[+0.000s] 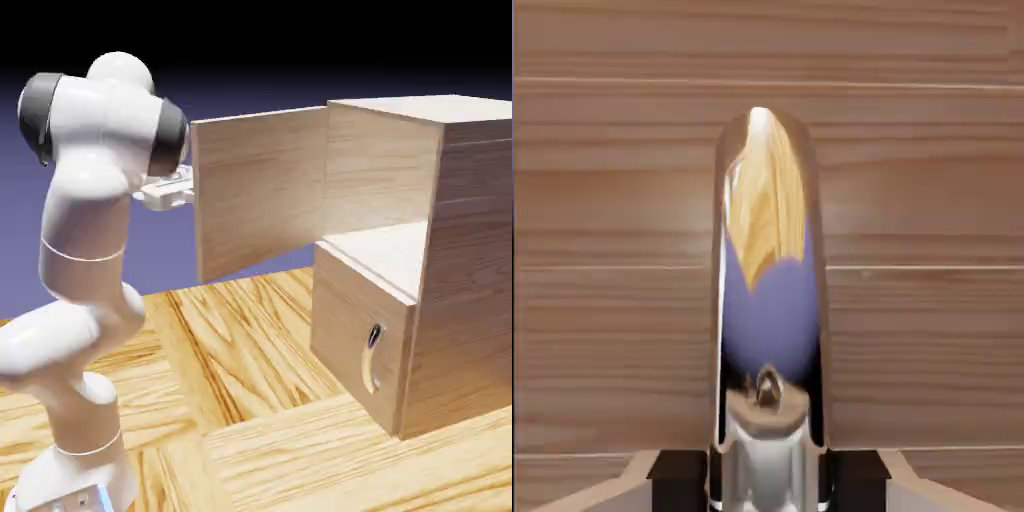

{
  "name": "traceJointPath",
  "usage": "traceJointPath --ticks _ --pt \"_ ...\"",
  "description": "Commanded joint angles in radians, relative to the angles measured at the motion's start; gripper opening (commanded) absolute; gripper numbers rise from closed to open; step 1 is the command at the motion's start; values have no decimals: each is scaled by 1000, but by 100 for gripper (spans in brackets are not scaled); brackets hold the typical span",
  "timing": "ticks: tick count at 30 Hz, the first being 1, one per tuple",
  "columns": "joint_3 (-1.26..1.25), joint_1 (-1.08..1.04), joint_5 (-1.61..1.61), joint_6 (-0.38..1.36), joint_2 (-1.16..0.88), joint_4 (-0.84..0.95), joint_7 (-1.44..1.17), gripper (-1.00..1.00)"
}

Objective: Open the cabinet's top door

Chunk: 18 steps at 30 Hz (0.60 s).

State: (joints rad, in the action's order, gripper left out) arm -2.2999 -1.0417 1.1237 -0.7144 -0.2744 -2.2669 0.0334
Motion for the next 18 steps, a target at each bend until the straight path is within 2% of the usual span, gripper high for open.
traceJointPath --ticks 1,16,17,18 --pt "10 2 -23 -8 36 26 -2 -100" --pt "73 -116 -323 -53 572 427 -157 -100" --pt "73 -116 -323 -53 572 427 -157 100" --pt "73 -116 -323 -53 572 427 -157 100"
